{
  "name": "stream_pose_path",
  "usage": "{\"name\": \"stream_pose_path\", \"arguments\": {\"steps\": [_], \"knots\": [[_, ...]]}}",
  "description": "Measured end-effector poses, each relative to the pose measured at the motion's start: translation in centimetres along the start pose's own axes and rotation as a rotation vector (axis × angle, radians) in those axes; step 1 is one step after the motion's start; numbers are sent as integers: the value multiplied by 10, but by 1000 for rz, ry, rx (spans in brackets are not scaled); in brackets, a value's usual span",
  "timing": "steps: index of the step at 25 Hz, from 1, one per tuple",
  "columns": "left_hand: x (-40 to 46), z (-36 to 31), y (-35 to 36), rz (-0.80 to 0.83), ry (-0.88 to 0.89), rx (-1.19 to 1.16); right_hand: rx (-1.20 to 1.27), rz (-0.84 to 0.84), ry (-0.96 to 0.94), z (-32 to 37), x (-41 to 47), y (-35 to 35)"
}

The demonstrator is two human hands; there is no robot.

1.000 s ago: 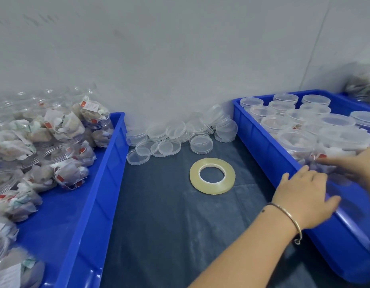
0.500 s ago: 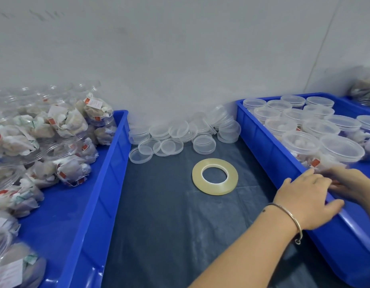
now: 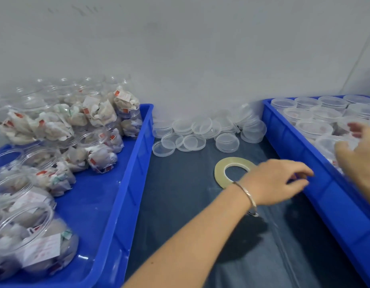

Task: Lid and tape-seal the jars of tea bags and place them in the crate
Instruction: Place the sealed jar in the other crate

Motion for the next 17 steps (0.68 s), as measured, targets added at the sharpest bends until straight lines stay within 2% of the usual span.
{"name": "stream_pose_path", "arguments": {"steps": [2,3,6,9,13,17], "knots": [[-22,21,-50,-175,-65,14,69,-61,-209,67,-25,8],[-35,32,-77,-273,-97,27,149,-13,-277,102,-42,24],[-90,75,-158,-599,-260,99,407,296,-420,201,-116,88],[-155,126,-216,-816,-517,117,616,592,-470,280,-198,139],[-207,172,-249,-922,-734,132,639,832,-355,327,-253,183],[-220,191,-268,-961,-742,198,433,907,-457,343,-273,209]]}}
Point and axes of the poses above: each hand's wrist, its own x-axis towards the middle knuckle, its own y-axis out of the palm, z = x × y, the point moved 8 cm from there along x, towards the middle knuckle, and after that the axes turned 2 degrees about -x, right-handed, at the moved point
